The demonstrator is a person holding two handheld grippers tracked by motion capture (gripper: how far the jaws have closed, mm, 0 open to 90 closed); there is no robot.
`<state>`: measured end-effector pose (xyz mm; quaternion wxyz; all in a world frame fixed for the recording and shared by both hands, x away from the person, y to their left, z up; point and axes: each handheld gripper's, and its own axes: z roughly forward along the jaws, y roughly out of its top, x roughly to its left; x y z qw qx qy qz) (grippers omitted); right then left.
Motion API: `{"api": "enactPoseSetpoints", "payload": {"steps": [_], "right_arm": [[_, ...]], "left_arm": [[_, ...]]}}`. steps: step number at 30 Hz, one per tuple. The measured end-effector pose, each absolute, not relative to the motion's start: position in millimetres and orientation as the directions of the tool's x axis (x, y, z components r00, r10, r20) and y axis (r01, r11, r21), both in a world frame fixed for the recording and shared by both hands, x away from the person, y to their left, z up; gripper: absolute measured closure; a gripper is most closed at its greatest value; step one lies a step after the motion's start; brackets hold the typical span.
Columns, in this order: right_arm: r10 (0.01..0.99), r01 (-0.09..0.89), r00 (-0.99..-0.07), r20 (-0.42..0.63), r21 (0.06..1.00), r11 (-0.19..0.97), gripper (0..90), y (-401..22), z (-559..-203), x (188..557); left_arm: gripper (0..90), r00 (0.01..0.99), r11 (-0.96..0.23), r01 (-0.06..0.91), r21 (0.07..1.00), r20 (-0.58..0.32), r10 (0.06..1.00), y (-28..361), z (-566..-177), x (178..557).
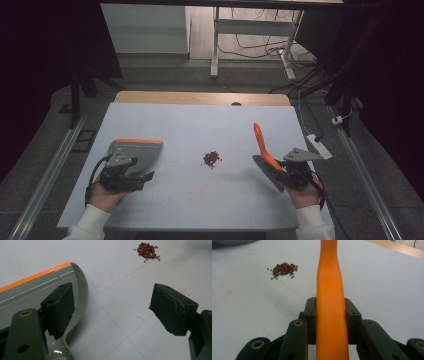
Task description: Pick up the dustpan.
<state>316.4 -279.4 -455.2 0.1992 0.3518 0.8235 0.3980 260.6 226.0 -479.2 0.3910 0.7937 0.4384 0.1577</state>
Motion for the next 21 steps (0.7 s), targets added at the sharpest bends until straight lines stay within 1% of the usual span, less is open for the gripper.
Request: {"api": "enactPoseSetpoints", "payload": {"steps": [4,8,11,17,21], "right_arm": [[0.74,0.423,-0.671,-0.049,0.794,0.436,69.9,-279,-456,315],[0.738,0.423,-0.673,-0.053,0.791,0.443,69.9,-277,-458,315],[0.737,0.422,-0.674,-0.047,0.795,0.436,69.9,-277,-457,316],[0.735,0.416,-0.677,-0.043,0.801,0.43,69.9,-281,-457,318],[0.74,0.421,-0.671,-0.036,0.803,0.421,69.9,-282,-457,318]], "left_arm": [[20.4,0.57,-0.317,0.568,0.759,-0.084,0.818,222,-474,257],[20.5,0.567,-0.311,0.58,0.753,-0.098,0.818,218,-471,259],[20.5,0.549,-0.297,0.597,0.745,-0.11,0.828,215,-470,262],[20.1,0.522,-0.297,0.621,0.725,-0.1,0.847,214,-459,270],[19.9,0.498,-0.279,0.62,0.733,-0.093,0.862,217,-451,271]]}}
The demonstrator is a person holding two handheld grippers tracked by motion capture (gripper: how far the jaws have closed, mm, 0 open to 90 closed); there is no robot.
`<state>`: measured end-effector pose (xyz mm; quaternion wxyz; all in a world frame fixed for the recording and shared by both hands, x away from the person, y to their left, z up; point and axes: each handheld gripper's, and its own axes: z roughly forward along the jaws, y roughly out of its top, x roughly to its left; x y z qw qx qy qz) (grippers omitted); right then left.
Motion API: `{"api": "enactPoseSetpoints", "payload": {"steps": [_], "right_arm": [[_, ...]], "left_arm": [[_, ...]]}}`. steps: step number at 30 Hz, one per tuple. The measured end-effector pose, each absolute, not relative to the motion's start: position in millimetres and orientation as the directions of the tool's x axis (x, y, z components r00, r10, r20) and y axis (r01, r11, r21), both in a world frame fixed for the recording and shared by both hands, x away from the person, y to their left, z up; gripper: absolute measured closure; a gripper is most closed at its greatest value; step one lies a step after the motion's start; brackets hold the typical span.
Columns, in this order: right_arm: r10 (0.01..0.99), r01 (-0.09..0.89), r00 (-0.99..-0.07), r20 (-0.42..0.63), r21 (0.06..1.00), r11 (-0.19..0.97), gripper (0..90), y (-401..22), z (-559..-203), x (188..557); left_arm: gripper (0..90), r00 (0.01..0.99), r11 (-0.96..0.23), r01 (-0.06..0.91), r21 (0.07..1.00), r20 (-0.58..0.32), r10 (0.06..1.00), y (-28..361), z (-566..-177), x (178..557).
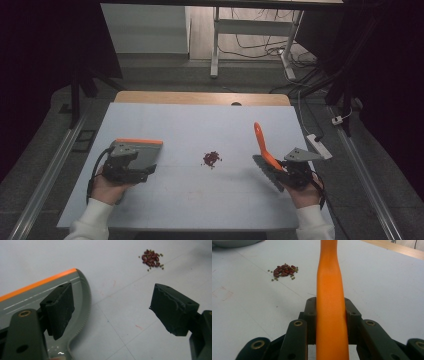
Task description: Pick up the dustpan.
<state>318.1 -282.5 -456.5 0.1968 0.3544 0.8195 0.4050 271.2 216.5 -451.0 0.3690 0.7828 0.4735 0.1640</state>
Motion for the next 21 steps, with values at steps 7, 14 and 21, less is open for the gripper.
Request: {"api": "enactPoseSetpoints", "payload": {"steps": [7,14,21], "right_arm": [[0.749,0.427,-0.661,-0.038,0.803,0.417,69.9,-285,-456,320],[0.753,0.421,-0.657,-0.043,0.807,0.414,69.9,-284,-454,319],[0.749,0.418,-0.661,-0.045,0.807,0.417,69.9,-283,-454,319]], "left_arm": [[20.5,0.428,-0.24,0.66,0.712,-0.093,0.899,231,-449,271],[20.6,0.37,-0.2,0.671,0.714,-0.089,0.925,250,-442,266],[19.9,0.353,-0.198,0.684,0.702,-0.081,0.932,260,-439,258]]}}
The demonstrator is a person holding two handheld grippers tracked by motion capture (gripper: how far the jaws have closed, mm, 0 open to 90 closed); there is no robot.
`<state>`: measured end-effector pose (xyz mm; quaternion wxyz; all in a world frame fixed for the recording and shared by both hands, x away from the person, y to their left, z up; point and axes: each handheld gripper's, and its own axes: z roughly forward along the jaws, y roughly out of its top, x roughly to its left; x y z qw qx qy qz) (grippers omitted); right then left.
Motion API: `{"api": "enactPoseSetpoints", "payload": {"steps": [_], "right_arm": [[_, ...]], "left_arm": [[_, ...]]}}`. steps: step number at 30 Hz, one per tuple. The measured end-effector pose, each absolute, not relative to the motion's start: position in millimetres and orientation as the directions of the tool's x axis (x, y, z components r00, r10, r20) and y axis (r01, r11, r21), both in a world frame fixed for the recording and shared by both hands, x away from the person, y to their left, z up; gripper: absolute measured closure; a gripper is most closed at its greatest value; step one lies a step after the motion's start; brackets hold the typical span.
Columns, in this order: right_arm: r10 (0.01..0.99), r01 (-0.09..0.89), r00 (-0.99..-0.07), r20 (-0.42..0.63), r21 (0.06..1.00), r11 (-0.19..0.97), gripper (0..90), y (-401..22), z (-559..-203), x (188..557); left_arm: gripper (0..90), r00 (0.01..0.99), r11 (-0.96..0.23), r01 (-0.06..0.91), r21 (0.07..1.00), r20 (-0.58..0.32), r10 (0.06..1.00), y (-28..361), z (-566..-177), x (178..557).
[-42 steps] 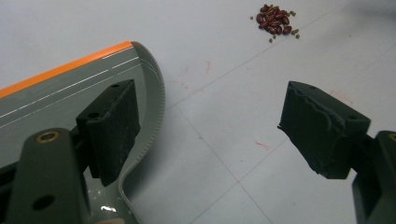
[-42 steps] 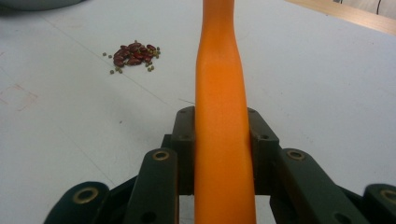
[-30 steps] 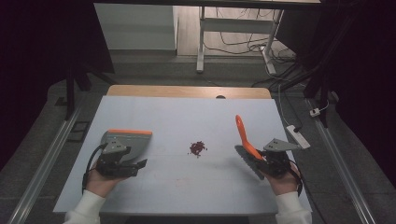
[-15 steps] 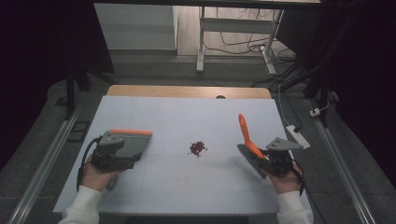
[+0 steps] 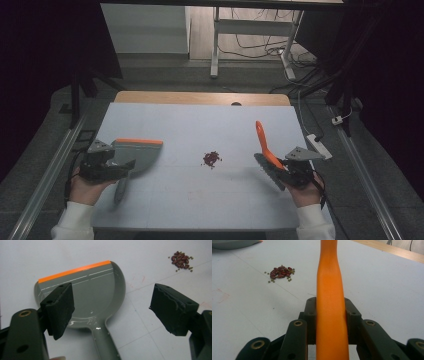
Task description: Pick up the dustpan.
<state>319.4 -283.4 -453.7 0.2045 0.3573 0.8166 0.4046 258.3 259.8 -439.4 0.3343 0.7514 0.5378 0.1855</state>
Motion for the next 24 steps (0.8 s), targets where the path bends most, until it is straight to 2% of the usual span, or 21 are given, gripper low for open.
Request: {"api": "enactPoseSetpoints", "payload": {"steps": [12,24], "right_arm": [[0.738,0.41,-0.673,-0.05,0.805,0.429,69.9,-278,-454,320],[0.736,0.411,-0.675,-0.05,0.803,0.432,69.9,-278,-455,321]], "left_arm": [[19.2,0.284,-0.182,0.749,0.638,-0.061,0.957,278,-442,248],[16.2,0.257,-0.15,0.822,0.549,-0.122,0.959,271,-467,256]]}}
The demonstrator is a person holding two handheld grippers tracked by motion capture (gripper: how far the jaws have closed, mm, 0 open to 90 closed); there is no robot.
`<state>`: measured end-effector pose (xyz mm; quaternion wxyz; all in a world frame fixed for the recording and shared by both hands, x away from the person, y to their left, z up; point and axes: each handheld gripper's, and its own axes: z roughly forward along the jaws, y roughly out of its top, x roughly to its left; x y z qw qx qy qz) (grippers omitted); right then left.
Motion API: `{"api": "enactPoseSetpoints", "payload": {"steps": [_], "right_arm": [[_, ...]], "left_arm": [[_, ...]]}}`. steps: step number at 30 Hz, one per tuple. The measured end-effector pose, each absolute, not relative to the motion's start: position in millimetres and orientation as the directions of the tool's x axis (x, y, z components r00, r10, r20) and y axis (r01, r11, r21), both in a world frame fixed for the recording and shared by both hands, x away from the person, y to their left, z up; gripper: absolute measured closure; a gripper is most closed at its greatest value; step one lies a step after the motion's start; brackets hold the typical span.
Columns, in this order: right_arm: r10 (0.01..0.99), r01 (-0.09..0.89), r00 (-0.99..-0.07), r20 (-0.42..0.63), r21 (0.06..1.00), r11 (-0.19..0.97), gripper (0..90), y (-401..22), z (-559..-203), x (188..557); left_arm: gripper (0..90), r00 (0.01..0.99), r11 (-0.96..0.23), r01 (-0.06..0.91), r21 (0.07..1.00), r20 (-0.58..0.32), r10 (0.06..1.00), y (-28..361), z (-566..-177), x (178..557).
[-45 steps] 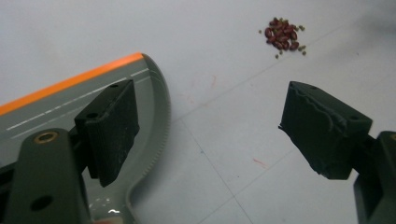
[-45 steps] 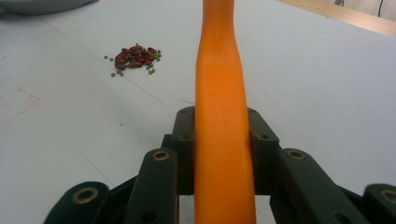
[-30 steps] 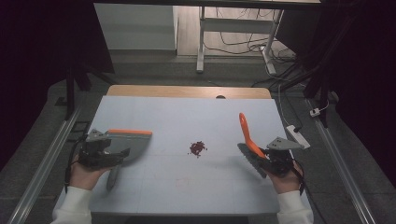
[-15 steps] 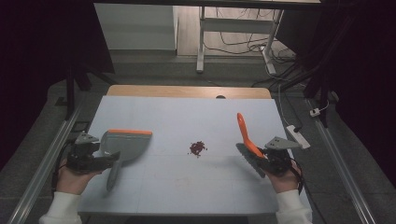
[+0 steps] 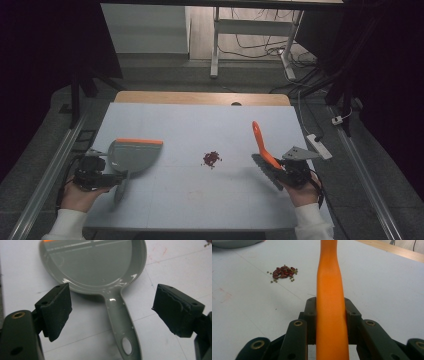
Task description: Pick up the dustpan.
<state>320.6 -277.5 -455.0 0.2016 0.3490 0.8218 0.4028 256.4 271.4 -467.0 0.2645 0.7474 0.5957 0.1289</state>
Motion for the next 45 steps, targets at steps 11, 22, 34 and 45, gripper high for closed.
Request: {"api": "enactPoseSetpoints", "payload": {"steps": [11,22,34,45], "right_arm": [[0.733,0.414,-0.678,-0.053,0.797,0.44,69.8,-276,-457,321],[0.731,0.421,-0.681,-0.054,0.787,0.451,69.8,-274,-460,322],[0.728,0.422,-0.683,-0.055,0.784,0.455,69.8,-273,-461,322],[0.729,0.427,-0.682,-0.054,0.78,0.457,69.9,-273,-463,323]], "left_arm": [[16.3,0.234,-0.135,0.868,0.477,-0.153,0.96,270,-490,266],[17.7,0.221,-0.121,0.892,0.436,-0.188,0.957,265,-506,273],[24.4,0.188,-0.077,0.891,0.448,-0.209,0.96,267,-518,279],[43.4,0.191,-0.06,0.881,0.469,-0.238,0.952,268,-523,281]]}}
